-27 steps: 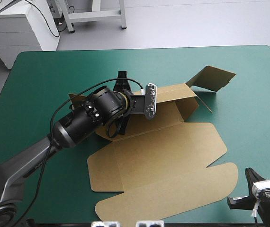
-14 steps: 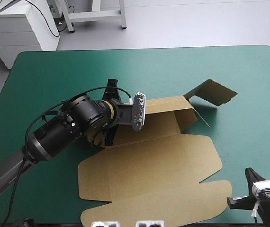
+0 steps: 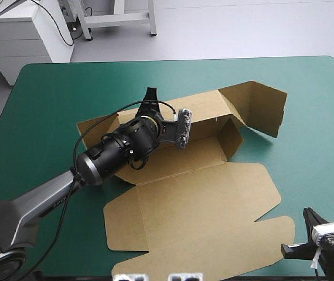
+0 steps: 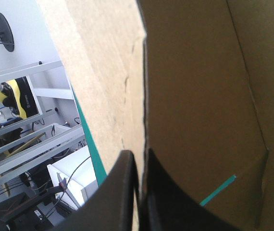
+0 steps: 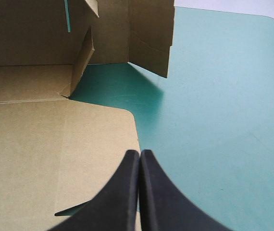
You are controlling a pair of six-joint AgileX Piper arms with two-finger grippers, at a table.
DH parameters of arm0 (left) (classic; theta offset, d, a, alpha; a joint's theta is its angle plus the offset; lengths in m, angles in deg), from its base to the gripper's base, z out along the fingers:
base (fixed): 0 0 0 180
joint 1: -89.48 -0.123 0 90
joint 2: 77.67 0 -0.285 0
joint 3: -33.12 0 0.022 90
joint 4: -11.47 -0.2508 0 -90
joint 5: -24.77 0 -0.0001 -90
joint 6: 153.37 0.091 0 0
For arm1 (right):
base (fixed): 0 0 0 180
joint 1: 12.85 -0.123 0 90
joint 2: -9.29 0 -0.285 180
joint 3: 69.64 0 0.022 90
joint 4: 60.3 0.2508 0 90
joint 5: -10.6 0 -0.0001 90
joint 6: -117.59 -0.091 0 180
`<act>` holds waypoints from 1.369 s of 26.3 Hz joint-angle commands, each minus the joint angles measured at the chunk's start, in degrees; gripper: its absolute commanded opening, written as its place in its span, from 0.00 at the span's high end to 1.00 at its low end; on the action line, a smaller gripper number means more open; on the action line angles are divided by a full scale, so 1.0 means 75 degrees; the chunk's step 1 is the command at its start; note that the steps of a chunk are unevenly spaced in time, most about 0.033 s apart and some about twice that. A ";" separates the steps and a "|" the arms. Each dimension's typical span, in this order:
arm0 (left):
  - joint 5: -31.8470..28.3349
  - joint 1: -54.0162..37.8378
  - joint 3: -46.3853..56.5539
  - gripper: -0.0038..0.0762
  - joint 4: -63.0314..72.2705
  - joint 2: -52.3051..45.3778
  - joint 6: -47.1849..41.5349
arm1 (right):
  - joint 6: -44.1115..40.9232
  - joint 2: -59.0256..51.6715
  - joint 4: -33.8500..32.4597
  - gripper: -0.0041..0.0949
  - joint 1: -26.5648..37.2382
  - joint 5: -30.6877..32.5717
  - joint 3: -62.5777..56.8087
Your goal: Fold the box
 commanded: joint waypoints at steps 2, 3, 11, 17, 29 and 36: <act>0.0172 0.0282 -0.0112 0.96 0.0539 -0.0148 -0.0061 | 0.0050 0.0185 0.0060 0.98 0.0042 -0.0552 0.0220; 0.0264 0.0382 -0.0112 0.96 0.0539 -0.0148 -0.0061 | 0.0050 0.0185 0.0060 0.98 0.0042 -0.0552 0.0220; -0.0001 0.1308 0.0094 0.96 -0.0408 -0.0468 -0.0890 | 0.0050 0.0185 0.0060 0.98 0.0042 -0.0552 0.0220; -0.0958 0.1413 0.0992 0.96 -0.1299 -0.1038 -0.2243 | 0.0050 0.0185 0.0060 0.98 0.0042 -0.0552 0.0220; -0.1226 0.1398 0.2860 0.96 -0.4952 -0.1437 -0.6304 | 0.0050 0.0185 0.0060 0.98 0.0042 -0.0566 0.0220; -0.1185 0.1398 0.2860 0.96 -0.5381 -0.1437 -0.7351 | 0.0050 0.0185 0.0060 0.98 0.0042 -0.0566 0.0220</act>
